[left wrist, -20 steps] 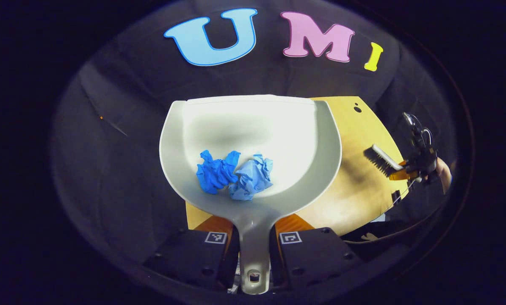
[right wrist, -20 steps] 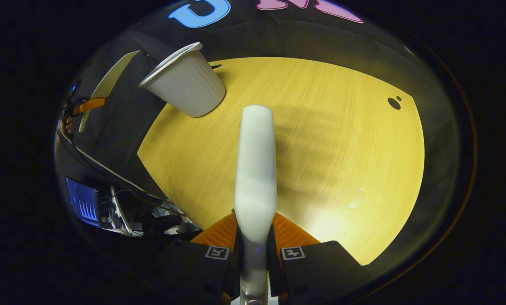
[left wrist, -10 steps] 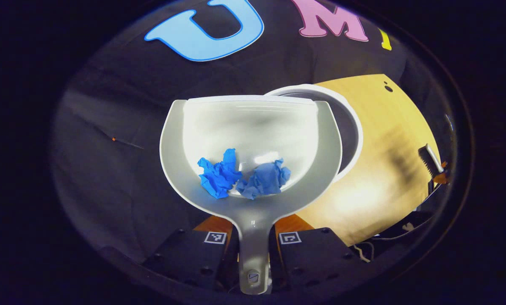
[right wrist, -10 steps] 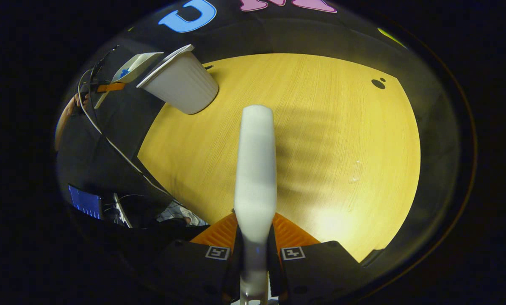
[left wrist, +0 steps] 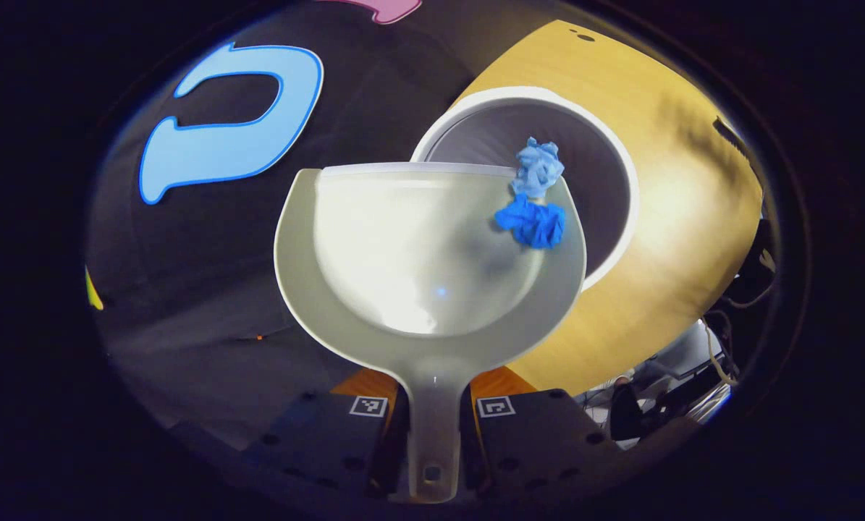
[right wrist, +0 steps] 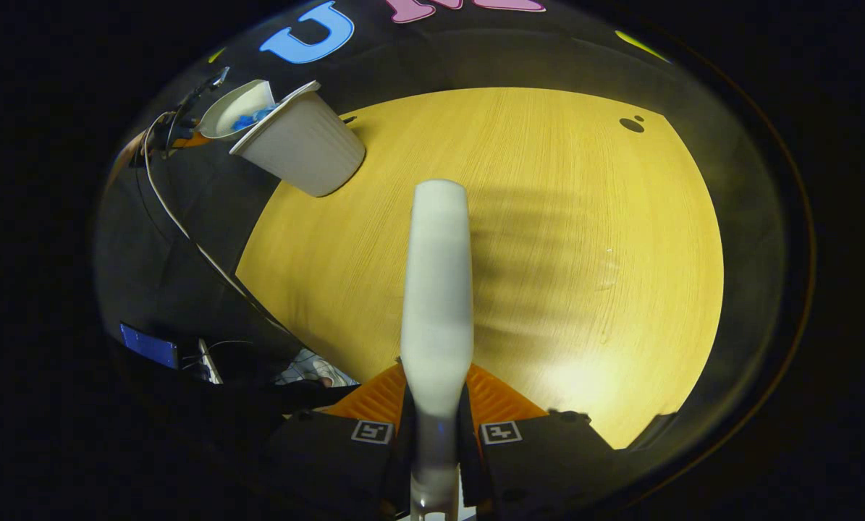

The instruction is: Pick up the small broom and dustpan from the desktop, sweep the trash into the dustpan with the broom, and then empty the trash into the garbage bin.

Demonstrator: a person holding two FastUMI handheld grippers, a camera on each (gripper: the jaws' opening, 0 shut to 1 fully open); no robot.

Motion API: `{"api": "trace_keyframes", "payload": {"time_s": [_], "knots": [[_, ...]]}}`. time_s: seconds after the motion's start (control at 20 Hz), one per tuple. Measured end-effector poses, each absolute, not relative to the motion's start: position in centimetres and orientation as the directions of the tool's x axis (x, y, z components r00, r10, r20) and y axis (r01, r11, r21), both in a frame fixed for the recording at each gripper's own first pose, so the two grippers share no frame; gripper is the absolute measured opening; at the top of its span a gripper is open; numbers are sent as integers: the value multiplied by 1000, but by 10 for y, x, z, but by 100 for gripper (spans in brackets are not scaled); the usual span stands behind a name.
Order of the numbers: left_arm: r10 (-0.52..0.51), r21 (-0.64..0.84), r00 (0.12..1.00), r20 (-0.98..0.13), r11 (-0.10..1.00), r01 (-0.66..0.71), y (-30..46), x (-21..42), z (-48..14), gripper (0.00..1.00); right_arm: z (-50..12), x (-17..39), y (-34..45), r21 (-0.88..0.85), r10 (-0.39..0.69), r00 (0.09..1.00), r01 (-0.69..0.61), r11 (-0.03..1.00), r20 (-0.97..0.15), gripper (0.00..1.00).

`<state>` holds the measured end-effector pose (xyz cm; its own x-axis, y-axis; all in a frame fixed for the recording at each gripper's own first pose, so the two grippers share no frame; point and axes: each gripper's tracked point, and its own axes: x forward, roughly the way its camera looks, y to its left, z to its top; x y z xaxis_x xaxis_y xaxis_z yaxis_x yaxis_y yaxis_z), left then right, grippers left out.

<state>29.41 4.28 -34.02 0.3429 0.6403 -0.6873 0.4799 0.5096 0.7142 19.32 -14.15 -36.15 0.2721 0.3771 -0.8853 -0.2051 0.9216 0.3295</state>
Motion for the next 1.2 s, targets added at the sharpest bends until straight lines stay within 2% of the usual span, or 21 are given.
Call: {"api": "trace_keyframes", "payload": {"time_s": [0.1,0.15,0.2,0.25,0.3,0.35,0.5,0.6,0.65,0.75,0.8,0.9,1.15,1.2], "knots": [[661,721,336,-671,478,501,41,296,-338,29,-362,192,-142,332,379,268,-204,921,-886,30],[668,723,334,-665,464,512,41,296,-337,29,-362,193,-141,336,381,268,-199,921,-885,26],[672,723,334,-661,453,522,42,296,-337,29,-362,192,-140,339,382,269,-193,921,-884,26],[674,723,332,-660,449,525,43,295,-338,29,-362,192,-139,344,384,271,-184,921,-883,34],[676,725,333,-658,448,523,42,295,-337,29,-362,192,-138,349,387,271,-178,920,-882,30],[673,729,340,-657,450,517,42,296,-338,29,-362,192,-138,351,387,270,-173,920,-881,34],[632,742,400,-664,490,458,34,300,-336,29,-363,191,-139,343,378,265,-171,924,-887,30],[581,732,445,-681,550,403,20,306,-337,29,-365,194,-143,307,344,280,-169,937,-896,30],[556,729,476,-682,573,376,12,310,-337,29,-367,197,-148,277,315,299,-165,947,-901,25],[497,720,550,-672,613,326,-3,318,-339,29,-370,206,-147,270,299,330,-132,954,-895,34],[445,702,599,-665,647,298,-20,323,-341,29,-368,209,-144,277,301,340,-119,954,-891,30],[353,649,661,-663,710,272,-46,330,-352,29,-367,215,-144,268,295,352,-123,956,-889,30],[131,478,730,-671,829,291,-136,305,-387,29,-360,229,-153,240,249,396,-73,968,-884,30],[85,429,728,-681,851,303,-155,302,-400,29,-357,229,-153,250,247,398,-44,967,-884,34]]}}
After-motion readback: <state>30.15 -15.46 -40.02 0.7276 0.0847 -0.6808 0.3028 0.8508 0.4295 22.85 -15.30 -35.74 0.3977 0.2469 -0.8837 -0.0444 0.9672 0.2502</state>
